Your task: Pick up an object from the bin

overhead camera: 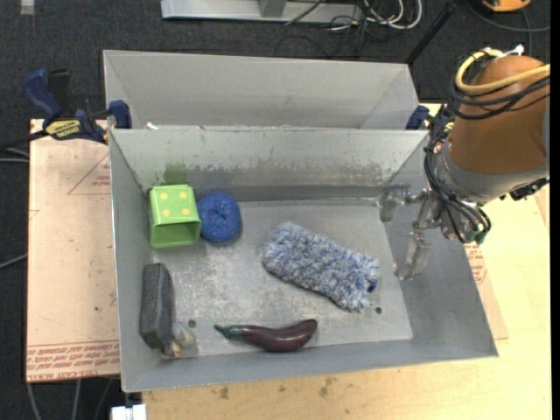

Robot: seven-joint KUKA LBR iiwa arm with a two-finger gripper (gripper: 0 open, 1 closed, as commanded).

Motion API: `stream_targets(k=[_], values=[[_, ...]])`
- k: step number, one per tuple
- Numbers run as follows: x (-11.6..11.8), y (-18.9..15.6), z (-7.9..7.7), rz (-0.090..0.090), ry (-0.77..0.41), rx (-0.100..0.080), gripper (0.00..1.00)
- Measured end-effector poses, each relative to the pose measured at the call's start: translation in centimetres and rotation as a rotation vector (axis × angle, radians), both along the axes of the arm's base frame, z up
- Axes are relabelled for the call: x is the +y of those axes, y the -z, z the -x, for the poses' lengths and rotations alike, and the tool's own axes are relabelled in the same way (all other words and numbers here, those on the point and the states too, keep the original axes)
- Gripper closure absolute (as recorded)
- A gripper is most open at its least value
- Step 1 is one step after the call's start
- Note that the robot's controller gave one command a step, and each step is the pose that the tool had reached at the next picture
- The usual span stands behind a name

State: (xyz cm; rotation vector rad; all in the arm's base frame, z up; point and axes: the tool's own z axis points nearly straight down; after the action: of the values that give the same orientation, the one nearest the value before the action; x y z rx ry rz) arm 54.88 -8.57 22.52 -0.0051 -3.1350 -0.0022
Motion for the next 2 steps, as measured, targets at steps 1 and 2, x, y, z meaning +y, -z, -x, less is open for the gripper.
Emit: stream_targets(k=[1,2], values=[[0.0,-0.5,-0.1,0.001,-0.002,-0.008,0.00],[3.7,2.2,0.2,0.003,-0.061,-0.012,0.00]])
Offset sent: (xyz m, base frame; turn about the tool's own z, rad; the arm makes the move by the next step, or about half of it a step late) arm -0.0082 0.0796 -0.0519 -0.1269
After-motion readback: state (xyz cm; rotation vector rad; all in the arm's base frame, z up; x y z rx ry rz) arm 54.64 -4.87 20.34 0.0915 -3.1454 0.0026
